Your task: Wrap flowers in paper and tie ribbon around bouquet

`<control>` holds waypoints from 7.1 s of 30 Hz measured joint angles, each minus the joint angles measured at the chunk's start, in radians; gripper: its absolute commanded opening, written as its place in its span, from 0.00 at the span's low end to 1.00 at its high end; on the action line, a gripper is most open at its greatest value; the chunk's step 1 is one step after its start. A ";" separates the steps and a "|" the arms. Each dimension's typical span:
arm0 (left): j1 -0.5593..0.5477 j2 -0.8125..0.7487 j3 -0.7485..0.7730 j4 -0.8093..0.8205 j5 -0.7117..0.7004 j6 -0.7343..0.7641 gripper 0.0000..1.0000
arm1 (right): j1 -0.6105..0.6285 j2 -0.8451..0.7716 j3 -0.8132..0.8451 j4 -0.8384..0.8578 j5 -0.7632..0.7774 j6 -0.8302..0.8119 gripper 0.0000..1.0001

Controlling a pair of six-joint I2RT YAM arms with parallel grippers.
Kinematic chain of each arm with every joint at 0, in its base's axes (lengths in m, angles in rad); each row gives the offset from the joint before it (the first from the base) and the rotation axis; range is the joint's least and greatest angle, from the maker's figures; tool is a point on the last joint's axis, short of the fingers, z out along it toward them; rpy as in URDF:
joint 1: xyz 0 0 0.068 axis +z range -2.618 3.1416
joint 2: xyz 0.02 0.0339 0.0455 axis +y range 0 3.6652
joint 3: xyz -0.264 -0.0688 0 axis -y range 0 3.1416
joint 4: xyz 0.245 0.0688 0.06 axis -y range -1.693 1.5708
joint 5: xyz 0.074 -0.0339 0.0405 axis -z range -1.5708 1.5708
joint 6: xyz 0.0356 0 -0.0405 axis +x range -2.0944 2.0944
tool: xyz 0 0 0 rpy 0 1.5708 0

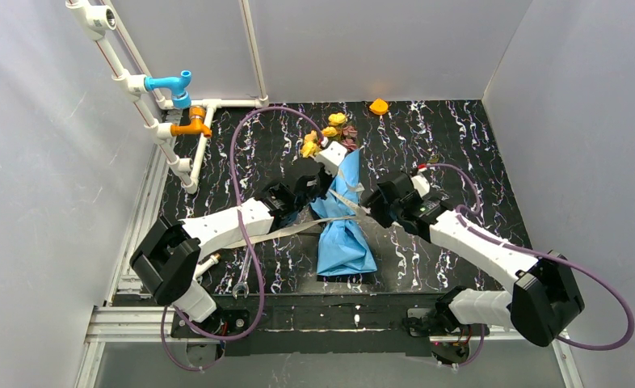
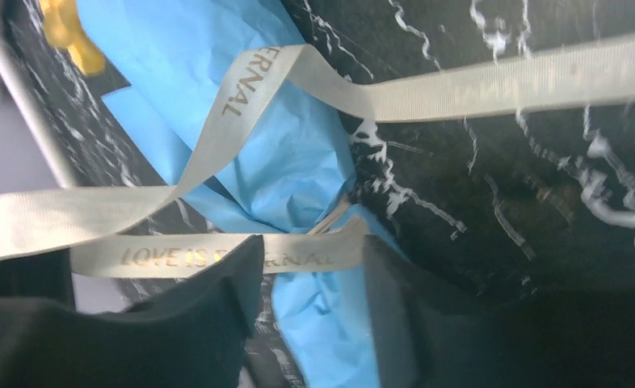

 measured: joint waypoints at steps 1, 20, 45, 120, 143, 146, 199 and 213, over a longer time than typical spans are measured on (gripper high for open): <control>0.000 -0.002 -0.003 0.000 0.000 0.020 0.00 | -0.005 0.003 0.000 0.019 -0.002 -0.065 0.80; 0.000 -0.018 -0.067 -0.008 0.006 0.408 0.02 | -0.058 0.211 0.040 0.278 -0.086 -1.074 0.93; 0.000 -0.018 -0.085 -0.014 -0.014 0.710 0.00 | -0.134 0.309 -0.007 0.574 -0.331 -1.278 0.94; 0.026 0.080 -0.273 0.463 -0.383 0.668 0.95 | -0.117 0.236 -0.014 0.083 -0.503 -1.004 0.01; 0.000 -0.348 -0.312 -0.182 -0.209 0.137 0.98 | -0.108 0.292 0.110 0.072 -0.500 -1.022 0.01; 0.012 -0.416 -0.258 -0.314 -0.209 -0.039 0.97 | -0.103 0.292 0.110 0.068 -0.494 -1.024 0.02; 1.061 -0.283 -0.379 -0.803 0.018 -1.037 0.00 | -0.102 0.146 0.099 -0.066 -0.358 -1.101 0.83; 1.061 -0.583 -0.327 -0.990 -0.053 -1.014 0.63 | -0.102 0.119 0.099 -0.057 -0.354 -1.093 0.84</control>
